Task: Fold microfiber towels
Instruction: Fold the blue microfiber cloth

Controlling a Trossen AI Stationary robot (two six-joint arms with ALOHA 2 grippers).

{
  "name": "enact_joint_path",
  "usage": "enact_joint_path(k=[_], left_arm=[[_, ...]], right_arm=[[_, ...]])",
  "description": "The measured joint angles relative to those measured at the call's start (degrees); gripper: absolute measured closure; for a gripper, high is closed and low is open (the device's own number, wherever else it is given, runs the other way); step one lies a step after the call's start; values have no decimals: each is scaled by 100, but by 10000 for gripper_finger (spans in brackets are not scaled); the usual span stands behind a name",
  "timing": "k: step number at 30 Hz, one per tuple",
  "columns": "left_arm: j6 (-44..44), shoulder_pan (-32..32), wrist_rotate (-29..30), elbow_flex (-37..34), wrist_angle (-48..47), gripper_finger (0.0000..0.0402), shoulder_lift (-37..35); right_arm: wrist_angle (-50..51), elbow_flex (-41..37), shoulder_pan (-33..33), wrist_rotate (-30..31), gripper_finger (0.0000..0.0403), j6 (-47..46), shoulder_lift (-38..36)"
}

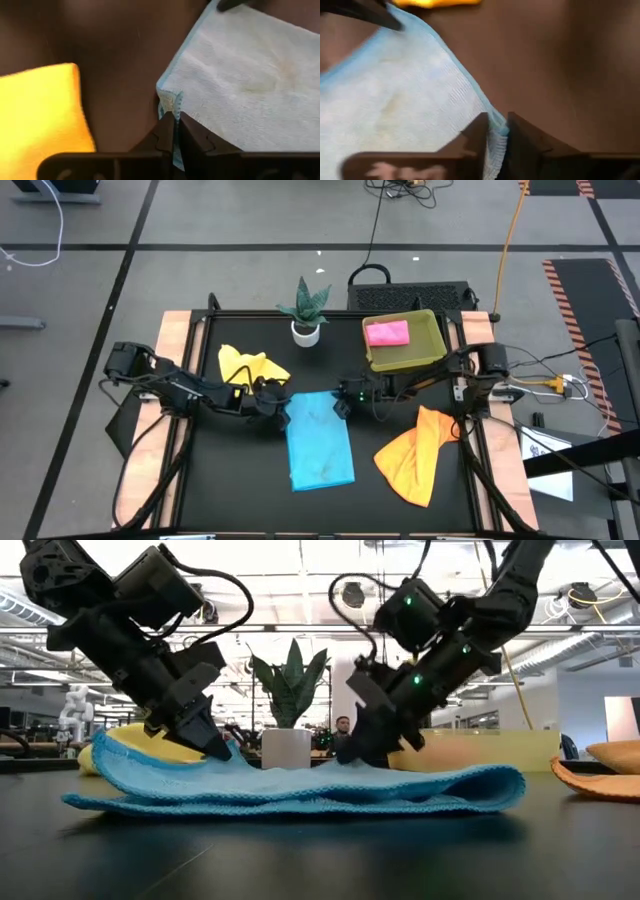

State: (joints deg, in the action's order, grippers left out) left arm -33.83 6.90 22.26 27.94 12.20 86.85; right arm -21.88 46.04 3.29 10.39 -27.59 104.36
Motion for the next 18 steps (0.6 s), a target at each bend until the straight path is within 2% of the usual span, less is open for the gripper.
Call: enact_joint_path(k=[2,4,7,14,18], left_arm=[[183,-14,204,0,1,389,-108],[417,-23,444,-1,87,396,-229],[832,-28,704,-1,191,391,-504],[1607,326,673,0,198,397,-976],[1836,813,630,0,117,389,-961]], right_arm=[[-8,2,-6,2,373,231,-136],[79,2,-64,14,394,531,-277],[132,0,-274,185,390,900,-549],[463,2,-1244,1358,399,1920,-1214],[496,2,-1908,1353,397,2270,-1289]])
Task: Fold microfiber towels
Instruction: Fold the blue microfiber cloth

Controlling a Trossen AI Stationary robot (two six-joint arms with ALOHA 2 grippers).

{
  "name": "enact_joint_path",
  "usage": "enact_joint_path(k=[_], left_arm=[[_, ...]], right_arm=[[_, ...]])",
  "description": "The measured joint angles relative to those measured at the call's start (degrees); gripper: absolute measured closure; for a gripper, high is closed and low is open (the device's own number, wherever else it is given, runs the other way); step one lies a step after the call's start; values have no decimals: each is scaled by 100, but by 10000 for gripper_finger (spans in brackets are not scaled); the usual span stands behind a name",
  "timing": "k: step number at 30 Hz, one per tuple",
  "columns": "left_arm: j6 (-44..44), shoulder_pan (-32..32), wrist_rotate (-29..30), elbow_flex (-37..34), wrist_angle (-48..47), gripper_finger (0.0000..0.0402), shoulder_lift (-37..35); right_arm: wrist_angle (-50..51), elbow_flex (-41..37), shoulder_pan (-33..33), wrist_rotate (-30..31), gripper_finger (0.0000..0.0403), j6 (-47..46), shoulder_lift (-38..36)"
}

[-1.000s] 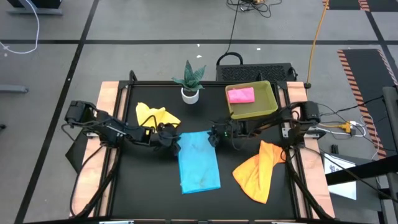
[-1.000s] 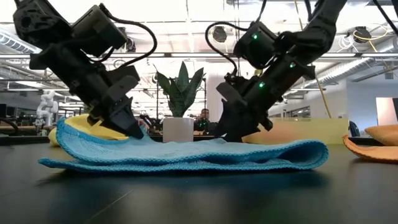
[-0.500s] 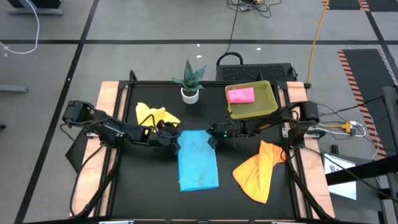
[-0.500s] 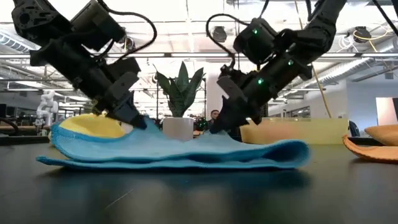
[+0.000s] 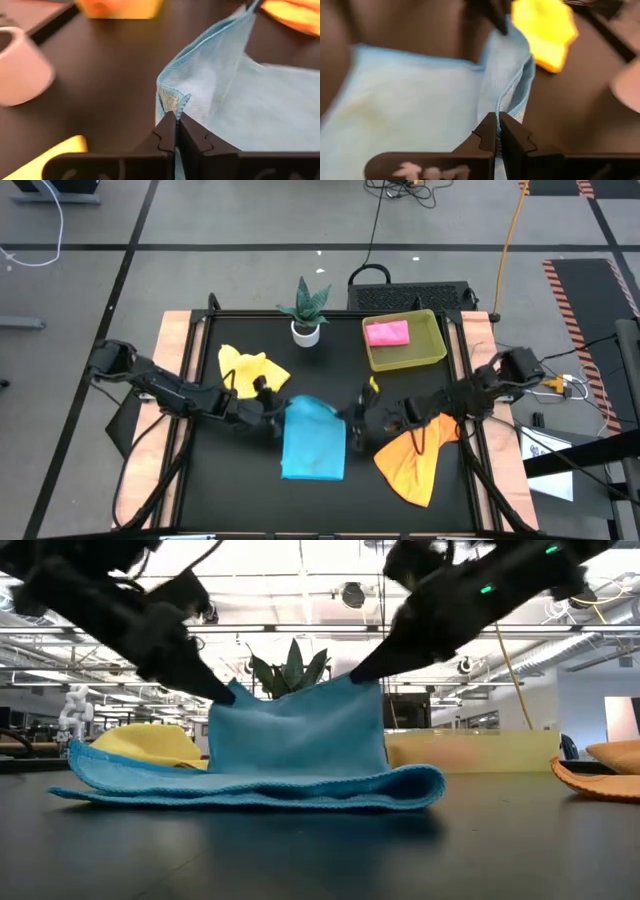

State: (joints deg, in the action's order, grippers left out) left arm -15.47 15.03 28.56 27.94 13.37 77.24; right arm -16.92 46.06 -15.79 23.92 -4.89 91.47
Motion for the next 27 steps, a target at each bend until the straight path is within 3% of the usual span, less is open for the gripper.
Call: enact_joint_path(k=[9,19,22,27], left_arm=[[-67,1220,-18,0,84,389,502],[359,1738,-11,0,527,393,708],[706,1794,-155,0,602,360,708],[1012,1862,-499,0,645,264,708]], right_arm=[[-170,0,-987,-354,397,13,680],[-880,0,-1095,-463,397,287,1031],[-958,0,-1096,-465,397,302,1015],[-745,0,-1095,-699,397,121,1018]])
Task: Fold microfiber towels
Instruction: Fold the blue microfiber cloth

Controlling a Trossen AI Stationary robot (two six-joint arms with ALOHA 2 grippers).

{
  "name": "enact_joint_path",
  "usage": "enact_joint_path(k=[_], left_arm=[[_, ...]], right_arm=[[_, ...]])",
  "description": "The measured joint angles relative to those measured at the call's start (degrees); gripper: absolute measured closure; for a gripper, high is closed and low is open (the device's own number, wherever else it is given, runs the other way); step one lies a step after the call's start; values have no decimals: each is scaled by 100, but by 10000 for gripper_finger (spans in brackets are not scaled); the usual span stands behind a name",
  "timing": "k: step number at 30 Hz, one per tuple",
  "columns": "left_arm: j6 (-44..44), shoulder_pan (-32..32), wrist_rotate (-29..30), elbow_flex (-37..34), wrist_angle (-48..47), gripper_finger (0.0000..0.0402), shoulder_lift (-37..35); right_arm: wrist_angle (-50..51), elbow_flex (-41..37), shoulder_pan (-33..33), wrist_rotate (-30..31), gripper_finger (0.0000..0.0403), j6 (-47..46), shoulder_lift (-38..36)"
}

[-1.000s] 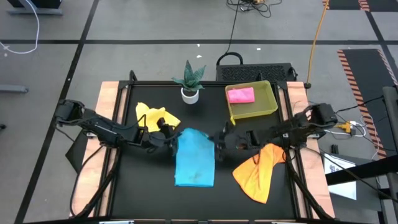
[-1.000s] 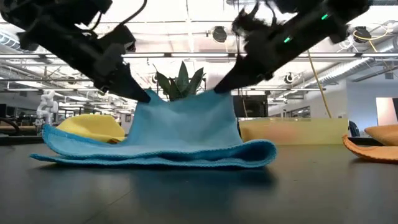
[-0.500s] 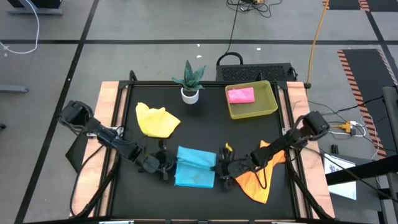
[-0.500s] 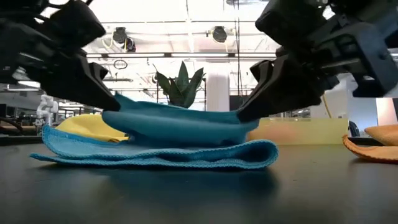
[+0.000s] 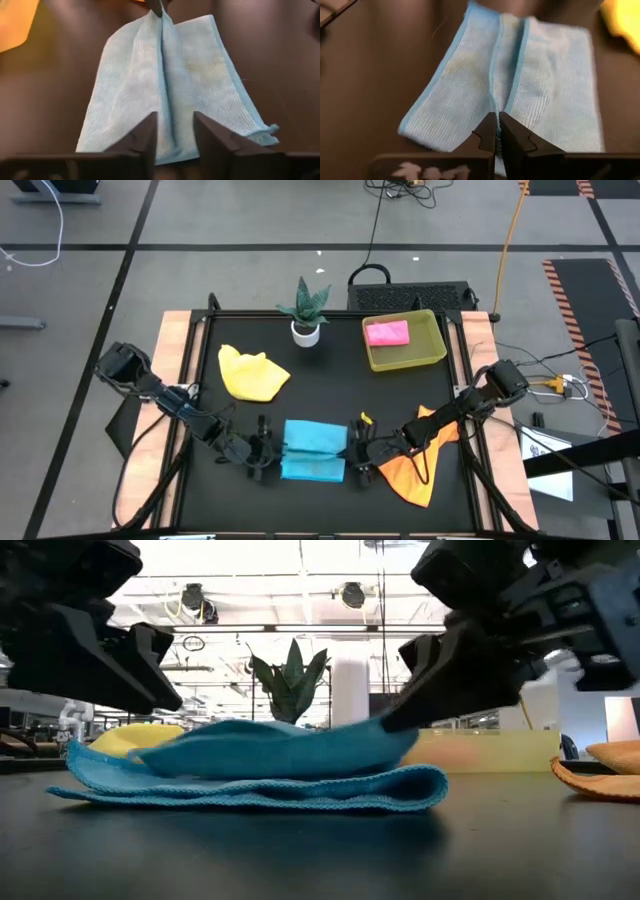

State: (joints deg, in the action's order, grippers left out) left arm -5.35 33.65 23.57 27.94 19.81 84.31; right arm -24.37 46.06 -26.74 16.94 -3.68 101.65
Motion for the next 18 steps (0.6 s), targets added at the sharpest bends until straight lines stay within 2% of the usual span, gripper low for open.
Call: enact_joint_path(k=[4,8,13,18], left_arm=[[40,81,-67,0,47,201,2],[247,111,64,0,440,173,133],[547,23,383,25,1192,176,760],[245,-146,689,137,1187,203,1211]], right_arm=[[56,-2,-15,-94,397,-16,3],[57,-2,-13,-97,397,-16,2],[44,-2,-11,-93,397,-16,2],[21,-2,-11,-80,397,-16,2]])
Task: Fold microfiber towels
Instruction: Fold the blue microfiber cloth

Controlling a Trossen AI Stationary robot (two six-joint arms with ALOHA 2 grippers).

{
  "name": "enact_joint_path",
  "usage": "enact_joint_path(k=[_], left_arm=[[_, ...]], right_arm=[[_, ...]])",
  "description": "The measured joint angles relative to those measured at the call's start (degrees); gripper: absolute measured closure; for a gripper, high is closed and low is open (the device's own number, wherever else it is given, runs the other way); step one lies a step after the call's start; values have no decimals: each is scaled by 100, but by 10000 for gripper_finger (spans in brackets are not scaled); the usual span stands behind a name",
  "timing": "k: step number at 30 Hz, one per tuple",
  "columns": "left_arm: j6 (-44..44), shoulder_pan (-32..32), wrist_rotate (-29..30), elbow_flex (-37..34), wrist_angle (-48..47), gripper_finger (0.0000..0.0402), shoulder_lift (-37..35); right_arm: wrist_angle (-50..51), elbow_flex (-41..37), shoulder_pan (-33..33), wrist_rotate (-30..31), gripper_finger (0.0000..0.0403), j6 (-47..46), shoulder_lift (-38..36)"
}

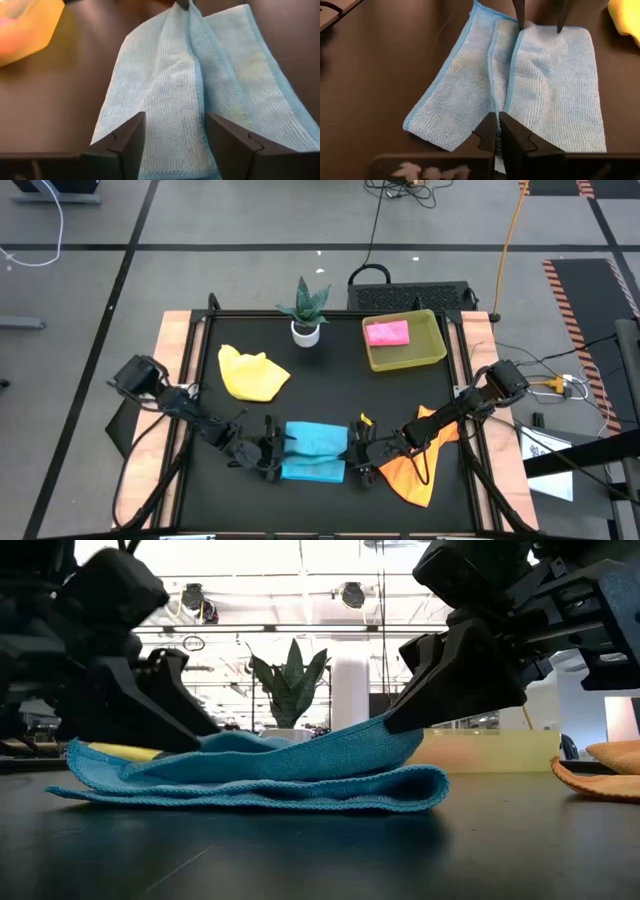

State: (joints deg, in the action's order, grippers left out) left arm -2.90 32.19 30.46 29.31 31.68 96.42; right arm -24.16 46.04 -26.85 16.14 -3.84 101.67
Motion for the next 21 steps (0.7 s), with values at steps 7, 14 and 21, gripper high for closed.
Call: enact_joint_path(k=[7,14,21], left_arm=[[-219,-92,-115,20,-25,280,49],[-43,-31,-438,25,-7,382,6],[20,95,-450,25,18,389,-340]], right_arm=[[0,0,0,12,397,0,0],[21,0,-46,23,397,2,0],[132,0,-146,19,392,-22,0]])
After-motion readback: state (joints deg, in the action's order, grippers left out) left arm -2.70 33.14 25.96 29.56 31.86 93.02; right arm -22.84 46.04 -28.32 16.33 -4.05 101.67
